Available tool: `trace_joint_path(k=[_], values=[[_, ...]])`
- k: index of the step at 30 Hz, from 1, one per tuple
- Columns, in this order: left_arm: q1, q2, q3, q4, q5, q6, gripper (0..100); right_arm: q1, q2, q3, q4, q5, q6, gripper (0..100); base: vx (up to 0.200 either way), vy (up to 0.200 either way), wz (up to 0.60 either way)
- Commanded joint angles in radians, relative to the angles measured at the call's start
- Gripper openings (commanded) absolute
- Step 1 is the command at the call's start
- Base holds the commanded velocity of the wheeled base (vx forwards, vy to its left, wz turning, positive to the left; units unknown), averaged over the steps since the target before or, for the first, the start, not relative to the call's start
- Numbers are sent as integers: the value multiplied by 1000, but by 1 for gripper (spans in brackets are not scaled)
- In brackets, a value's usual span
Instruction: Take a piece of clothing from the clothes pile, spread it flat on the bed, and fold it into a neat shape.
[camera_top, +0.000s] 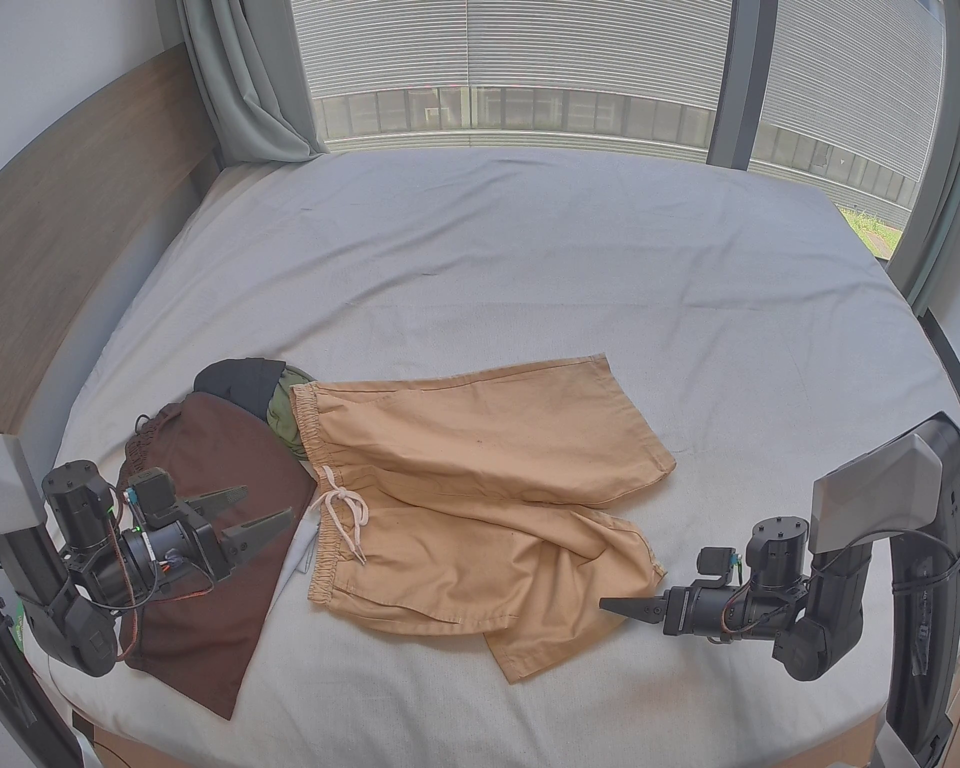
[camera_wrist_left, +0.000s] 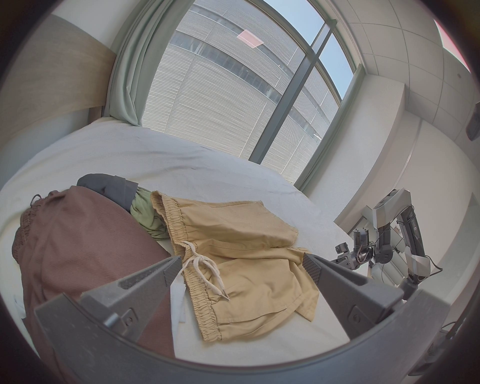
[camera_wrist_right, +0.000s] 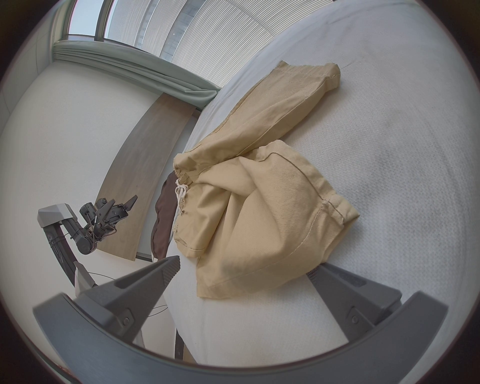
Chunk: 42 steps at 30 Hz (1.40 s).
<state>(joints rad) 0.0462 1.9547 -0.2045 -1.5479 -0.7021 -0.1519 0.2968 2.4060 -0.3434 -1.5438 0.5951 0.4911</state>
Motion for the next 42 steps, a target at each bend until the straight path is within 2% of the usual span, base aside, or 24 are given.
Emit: trace_joint_path(k=[1, 9, 28, 42], values=[[9, -31, 16, -1, 0, 8, 100, -2, -2, -6, -1, 2, 0, 100, 0, 0, 0], [9, -31, 17, -1, -7, 35, 100, -1, 9, -17, -1, 0, 0, 100, 0, 0, 0], [11, -16, 7, 0, -8, 32, 100, -5, -76, -8, -1, 0, 3, 100, 0, 0, 0], [9, -13, 7, 0, -10, 32, 100, -45, -154, 11, 1, 0, 6, 100, 0, 0, 0]])
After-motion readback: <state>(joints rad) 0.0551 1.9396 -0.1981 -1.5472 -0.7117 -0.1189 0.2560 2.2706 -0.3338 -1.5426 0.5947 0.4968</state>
